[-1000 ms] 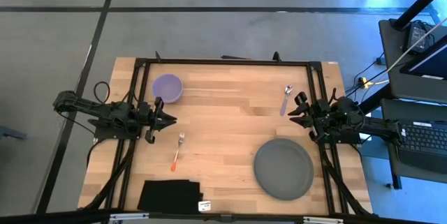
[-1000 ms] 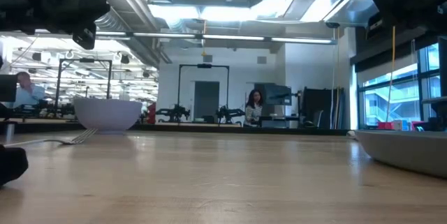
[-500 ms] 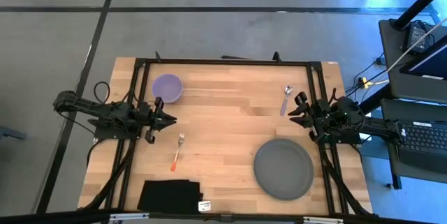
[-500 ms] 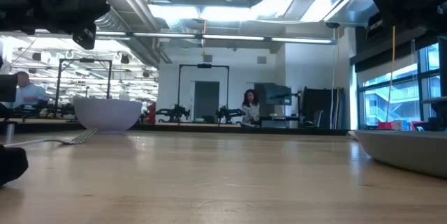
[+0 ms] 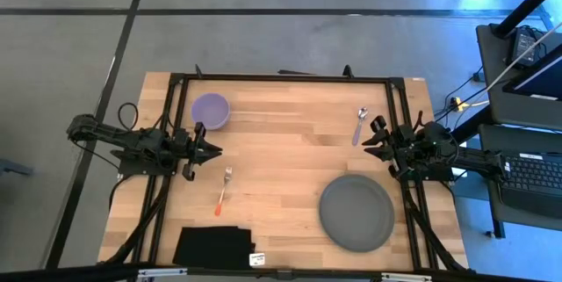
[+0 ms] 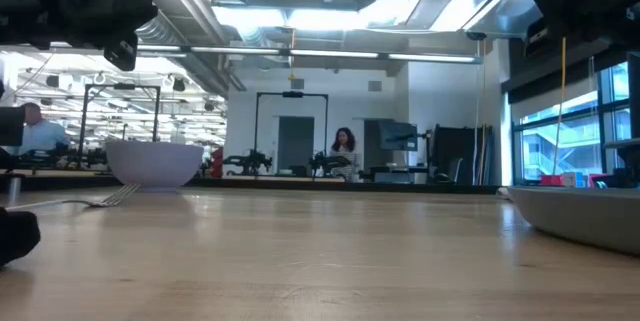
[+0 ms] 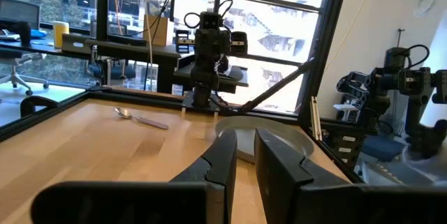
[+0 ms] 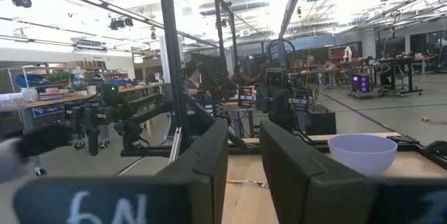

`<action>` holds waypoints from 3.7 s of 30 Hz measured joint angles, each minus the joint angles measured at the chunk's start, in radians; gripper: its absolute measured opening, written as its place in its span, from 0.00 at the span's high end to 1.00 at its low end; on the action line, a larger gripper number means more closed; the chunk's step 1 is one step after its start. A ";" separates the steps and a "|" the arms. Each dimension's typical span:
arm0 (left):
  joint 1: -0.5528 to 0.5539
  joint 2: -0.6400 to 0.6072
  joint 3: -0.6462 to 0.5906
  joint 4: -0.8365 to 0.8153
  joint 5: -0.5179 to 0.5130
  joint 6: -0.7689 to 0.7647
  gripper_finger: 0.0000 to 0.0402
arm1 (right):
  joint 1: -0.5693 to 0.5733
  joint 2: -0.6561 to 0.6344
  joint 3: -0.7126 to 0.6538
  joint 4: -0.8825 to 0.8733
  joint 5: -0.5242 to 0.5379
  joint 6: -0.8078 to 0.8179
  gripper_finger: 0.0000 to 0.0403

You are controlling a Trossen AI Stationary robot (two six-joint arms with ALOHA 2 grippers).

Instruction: Set table place

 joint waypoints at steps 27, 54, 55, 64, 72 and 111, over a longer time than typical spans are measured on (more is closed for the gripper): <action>0.000 0.000 0.000 0.106 -0.227 -0.016 0.88 | 0.000 0.000 0.000 0.347 0.025 0.004 0.78; 0.000 0.001 0.020 -0.077 -0.288 0.065 0.72 | 0.000 0.001 0.007 0.313 0.283 0.153 0.78; 0.000 0.001 0.020 -0.075 -0.300 0.073 0.72 | 0.000 0.001 0.007 0.301 0.269 0.154 0.78; 0.000 0.001 0.020 -0.074 -0.462 0.154 0.73 | 0.000 0.002 0.061 0.145 0.251 0.237 0.76; 0.000 0.001 0.020 -0.074 -0.470 0.152 0.71 | 0.000 0.029 0.226 -0.496 0.251 0.542 0.71; 0.000 0.001 0.020 -0.055 -0.414 0.023 0.84 | 0.132 0.765 0.500 -0.957 0.137 0.309 0.71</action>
